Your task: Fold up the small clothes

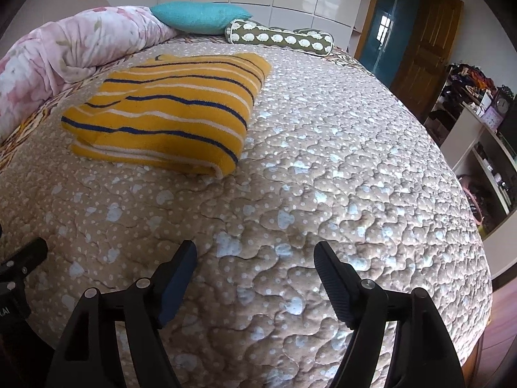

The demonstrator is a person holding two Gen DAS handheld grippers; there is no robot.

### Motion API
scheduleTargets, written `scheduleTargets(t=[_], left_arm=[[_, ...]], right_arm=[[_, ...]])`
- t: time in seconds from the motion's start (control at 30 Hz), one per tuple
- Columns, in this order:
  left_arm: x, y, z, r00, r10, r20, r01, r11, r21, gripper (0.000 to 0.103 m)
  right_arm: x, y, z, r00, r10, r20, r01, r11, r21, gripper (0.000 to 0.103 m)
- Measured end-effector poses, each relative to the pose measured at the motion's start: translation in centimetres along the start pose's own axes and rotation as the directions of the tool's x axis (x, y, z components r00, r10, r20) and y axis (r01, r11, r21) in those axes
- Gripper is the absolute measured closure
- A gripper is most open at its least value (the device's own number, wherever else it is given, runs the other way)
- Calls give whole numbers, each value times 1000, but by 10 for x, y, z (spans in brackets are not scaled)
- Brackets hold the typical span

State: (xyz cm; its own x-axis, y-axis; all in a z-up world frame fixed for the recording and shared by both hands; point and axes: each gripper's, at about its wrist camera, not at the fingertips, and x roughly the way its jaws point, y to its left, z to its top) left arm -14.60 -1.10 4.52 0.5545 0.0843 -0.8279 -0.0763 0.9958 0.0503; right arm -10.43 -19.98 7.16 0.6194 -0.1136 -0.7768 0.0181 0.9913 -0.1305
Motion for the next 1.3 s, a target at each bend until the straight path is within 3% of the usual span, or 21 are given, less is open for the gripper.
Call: scheduleTargets(t=[0.8, 1.3], left_arm=[[5, -2, -2, 1000, 2, -11, -2, 1000, 12, 0], [8, -2, -4, 1000, 10, -13, -10, 1000, 11, 0]], right_arm=[[-1, 5, 0, 998, -58, 0, 58, 998, -40, 18], [-3, 1, -1, 999, -41, 11, 41, 999, -12, 17]])
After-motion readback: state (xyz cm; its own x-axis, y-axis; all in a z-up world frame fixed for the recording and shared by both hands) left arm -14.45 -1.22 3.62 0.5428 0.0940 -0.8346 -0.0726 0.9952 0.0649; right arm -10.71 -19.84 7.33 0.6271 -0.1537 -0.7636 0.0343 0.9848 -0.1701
